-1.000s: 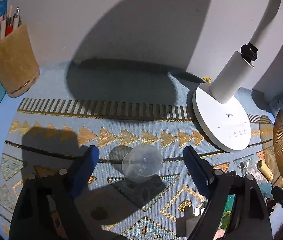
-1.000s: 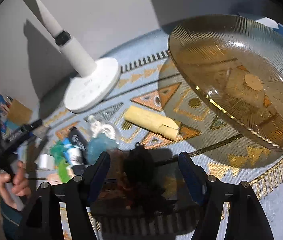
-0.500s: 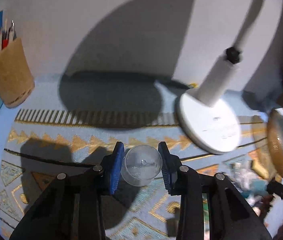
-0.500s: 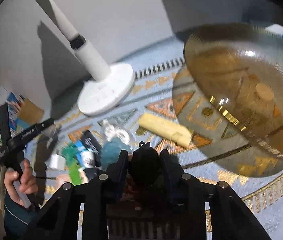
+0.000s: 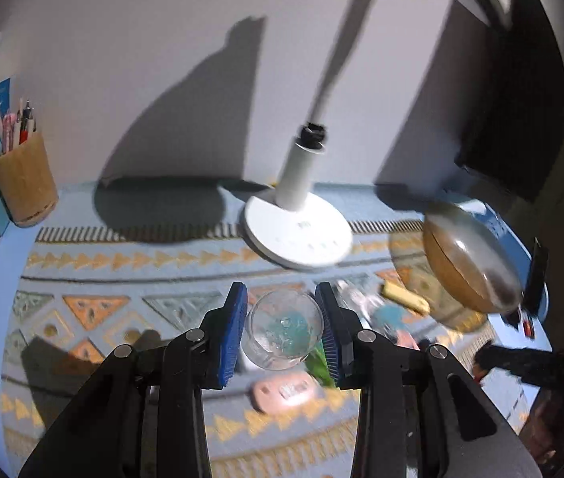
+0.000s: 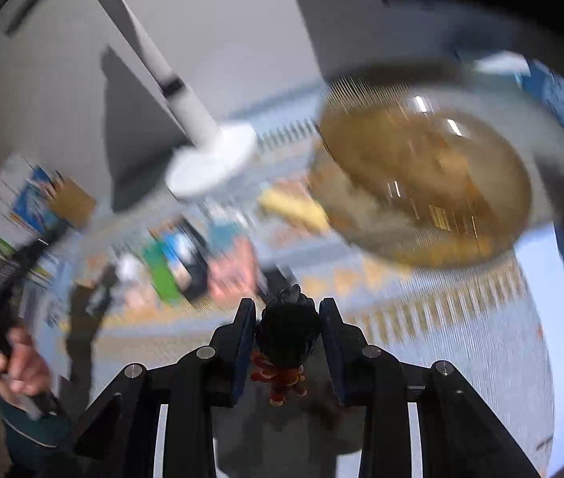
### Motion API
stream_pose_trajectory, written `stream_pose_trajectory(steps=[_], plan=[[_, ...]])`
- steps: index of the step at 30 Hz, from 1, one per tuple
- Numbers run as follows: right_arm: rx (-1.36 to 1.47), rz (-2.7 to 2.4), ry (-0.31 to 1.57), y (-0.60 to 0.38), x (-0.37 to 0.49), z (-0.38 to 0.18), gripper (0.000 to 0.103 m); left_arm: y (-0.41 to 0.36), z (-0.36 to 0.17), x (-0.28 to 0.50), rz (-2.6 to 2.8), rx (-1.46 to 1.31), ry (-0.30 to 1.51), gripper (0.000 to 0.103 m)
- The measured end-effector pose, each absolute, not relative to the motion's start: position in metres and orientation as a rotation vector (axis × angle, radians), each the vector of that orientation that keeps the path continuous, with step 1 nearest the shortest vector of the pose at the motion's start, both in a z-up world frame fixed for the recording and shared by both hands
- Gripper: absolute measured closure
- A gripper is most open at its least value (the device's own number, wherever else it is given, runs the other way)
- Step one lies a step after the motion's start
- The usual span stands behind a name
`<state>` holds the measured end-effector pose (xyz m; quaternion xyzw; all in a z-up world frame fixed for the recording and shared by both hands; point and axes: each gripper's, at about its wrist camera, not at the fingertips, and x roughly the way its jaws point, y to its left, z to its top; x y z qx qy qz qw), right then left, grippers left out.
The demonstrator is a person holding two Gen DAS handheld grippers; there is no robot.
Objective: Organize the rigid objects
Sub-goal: 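Carry cup and figure over the amber glass bowl and open both grippers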
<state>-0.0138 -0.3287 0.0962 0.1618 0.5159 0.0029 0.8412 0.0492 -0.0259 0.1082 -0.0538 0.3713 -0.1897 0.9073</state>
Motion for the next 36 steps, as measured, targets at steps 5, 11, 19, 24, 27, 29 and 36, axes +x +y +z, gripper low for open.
stream_pose_trajectory(steps=[5, 11, 19, 24, 27, 29, 36], plan=[[0.359, -0.009, 1.139, -0.337, -0.022, 0.062, 0.071, -0.047, 0.099, 0.025, -0.416, -0.07, 0.796, 0.071], [0.355, 0.013, 1.122, -0.329, -0.041, 0.054, 0.035, -0.058, 0.099, 0.009, -0.425, -0.039, 0.798, 0.071], [0.168, -0.018, 1.077, -0.298, -0.046, 0.057, 0.064, -0.09, 0.106, 0.004, -0.472, 0.008, 0.799, 0.071], [0.185, -0.071, 0.877, -0.34, -0.056, 0.128, 0.064, -0.138, 0.138, 0.006, -0.567, 0.051, 0.736, 0.071], [0.194, -0.172, 0.813, -0.381, -0.05, 0.165, 0.064, -0.183, 0.156, 0.017, -0.68, 0.057, 0.716, 0.071], [0.206, -0.219, 0.837, -0.405, -0.037, 0.17, 0.064, -0.22, 0.155, 0.027, -0.727, 0.071, 0.734, 0.071], [0.196, -0.203, 1.04, -0.447, 0.012, 0.138, 0.064, -0.323, 0.105, 0.06, -0.775, 0.173, 0.867, 0.071]])
